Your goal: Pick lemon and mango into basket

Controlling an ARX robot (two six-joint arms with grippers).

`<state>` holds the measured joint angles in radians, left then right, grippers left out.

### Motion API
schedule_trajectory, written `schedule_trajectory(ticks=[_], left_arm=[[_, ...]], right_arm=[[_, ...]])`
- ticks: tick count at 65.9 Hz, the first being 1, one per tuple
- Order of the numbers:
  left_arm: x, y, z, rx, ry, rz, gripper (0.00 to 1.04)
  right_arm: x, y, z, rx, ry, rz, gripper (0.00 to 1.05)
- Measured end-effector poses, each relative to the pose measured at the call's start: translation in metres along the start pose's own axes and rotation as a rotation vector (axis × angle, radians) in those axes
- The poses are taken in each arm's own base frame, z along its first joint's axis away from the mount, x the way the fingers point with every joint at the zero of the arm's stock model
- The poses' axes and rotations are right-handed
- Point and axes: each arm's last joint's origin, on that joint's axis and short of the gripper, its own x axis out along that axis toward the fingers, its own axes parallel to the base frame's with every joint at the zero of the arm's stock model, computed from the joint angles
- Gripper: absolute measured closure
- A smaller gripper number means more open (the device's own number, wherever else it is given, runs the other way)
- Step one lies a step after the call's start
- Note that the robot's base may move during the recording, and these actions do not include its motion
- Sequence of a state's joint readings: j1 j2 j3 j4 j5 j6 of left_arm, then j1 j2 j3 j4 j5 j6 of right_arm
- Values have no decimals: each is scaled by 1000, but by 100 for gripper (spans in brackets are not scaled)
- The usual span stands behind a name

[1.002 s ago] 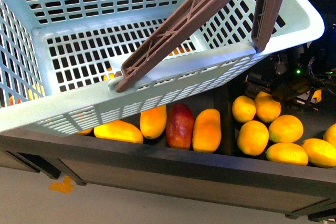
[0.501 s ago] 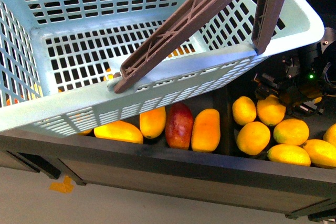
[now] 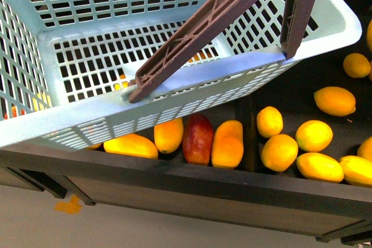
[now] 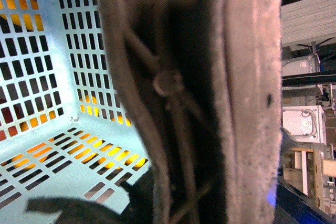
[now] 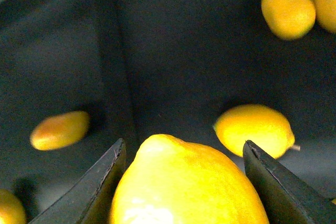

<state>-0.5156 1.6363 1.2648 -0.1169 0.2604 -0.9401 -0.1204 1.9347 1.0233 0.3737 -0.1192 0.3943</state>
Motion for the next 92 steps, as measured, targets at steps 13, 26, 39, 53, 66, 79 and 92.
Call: schedule_trajectory(ticks=[13, 26, 39, 53, 66, 79, 92], left_arm=[[0, 0, 0, 0, 0, 0, 91], [0, 0, 0, 0, 0, 0, 91], [0, 0, 0, 0, 1, 0, 91], [0, 0, 0, 0, 0, 0, 91], [1, 1, 0, -2, 1, 3, 91], [0, 1, 1, -2, -6, 7, 91], [1, 0, -1, -5, 10, -3, 91]], right_arm=[[-79, 54, 27, -83, -158, 167, 46], [-128, 113, 29, -150, -276, 316, 46], [-116, 153, -13, -214, -158, 361, 46], [-90, 165, -47, -206, -59, 296, 22], [-105, 158, -25, -149, -164, 260, 9], [-137, 116, 11, -116, -321, 127, 9], [-150, 87, -15, -356, -510, 139, 38]])
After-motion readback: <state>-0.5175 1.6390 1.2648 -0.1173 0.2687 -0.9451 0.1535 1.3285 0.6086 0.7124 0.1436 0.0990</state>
